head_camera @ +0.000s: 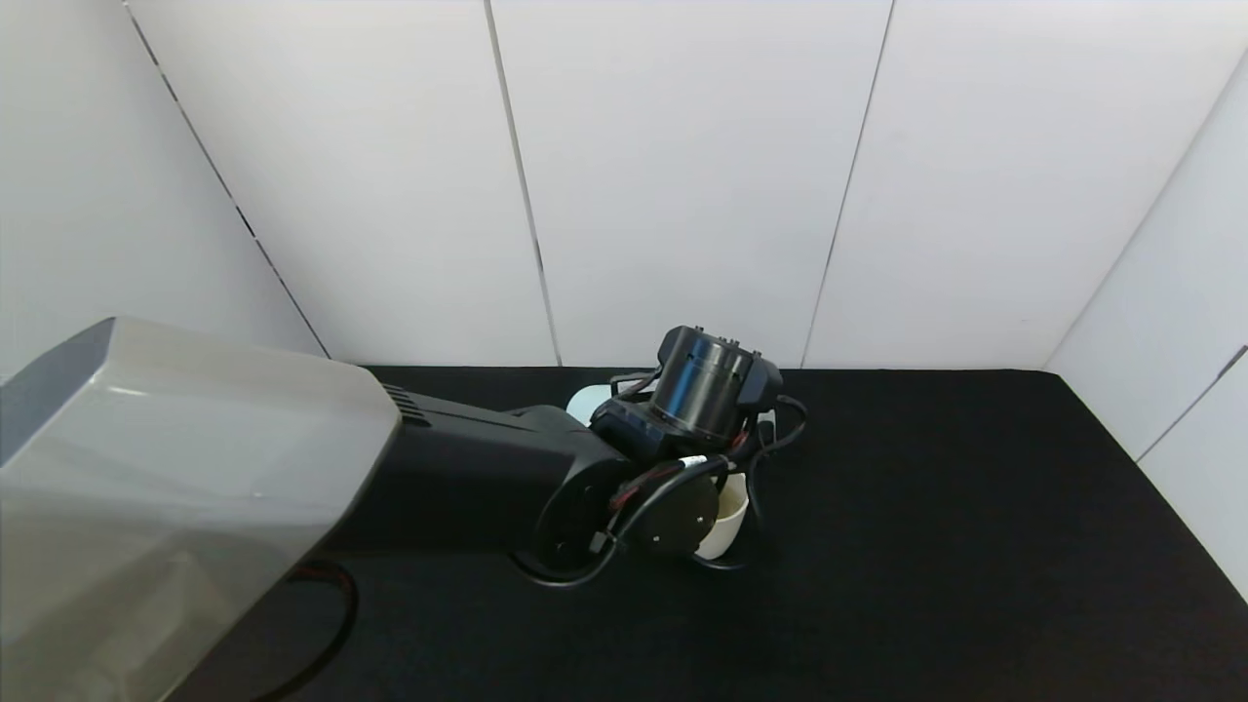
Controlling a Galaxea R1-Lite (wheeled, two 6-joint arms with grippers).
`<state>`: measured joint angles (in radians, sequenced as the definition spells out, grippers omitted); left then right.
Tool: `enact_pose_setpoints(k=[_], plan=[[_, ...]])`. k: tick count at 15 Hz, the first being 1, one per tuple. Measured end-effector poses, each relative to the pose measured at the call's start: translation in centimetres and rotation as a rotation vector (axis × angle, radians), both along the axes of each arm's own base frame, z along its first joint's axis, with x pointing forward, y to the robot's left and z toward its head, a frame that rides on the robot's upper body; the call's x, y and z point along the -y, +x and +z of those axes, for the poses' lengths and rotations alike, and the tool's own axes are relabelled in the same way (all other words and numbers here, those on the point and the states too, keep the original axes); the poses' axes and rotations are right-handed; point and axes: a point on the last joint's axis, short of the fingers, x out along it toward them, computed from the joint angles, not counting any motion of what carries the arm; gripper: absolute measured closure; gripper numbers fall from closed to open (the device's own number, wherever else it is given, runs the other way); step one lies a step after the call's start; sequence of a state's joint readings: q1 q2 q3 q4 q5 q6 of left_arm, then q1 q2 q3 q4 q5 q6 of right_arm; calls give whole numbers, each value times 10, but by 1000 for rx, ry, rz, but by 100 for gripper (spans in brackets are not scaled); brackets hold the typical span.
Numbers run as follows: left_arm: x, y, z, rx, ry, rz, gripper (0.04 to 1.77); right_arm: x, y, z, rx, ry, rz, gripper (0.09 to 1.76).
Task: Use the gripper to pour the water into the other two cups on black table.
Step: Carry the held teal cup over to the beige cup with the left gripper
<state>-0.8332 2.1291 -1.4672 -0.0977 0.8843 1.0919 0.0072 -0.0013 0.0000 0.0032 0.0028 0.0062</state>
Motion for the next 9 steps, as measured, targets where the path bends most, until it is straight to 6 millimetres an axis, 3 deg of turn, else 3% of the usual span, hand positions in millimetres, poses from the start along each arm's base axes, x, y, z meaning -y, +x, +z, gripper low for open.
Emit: enact_pose_setpoints(k=[9], plan=[[21,4,-1,10,283,-67,66,0,0,0,0,0,0,14]])
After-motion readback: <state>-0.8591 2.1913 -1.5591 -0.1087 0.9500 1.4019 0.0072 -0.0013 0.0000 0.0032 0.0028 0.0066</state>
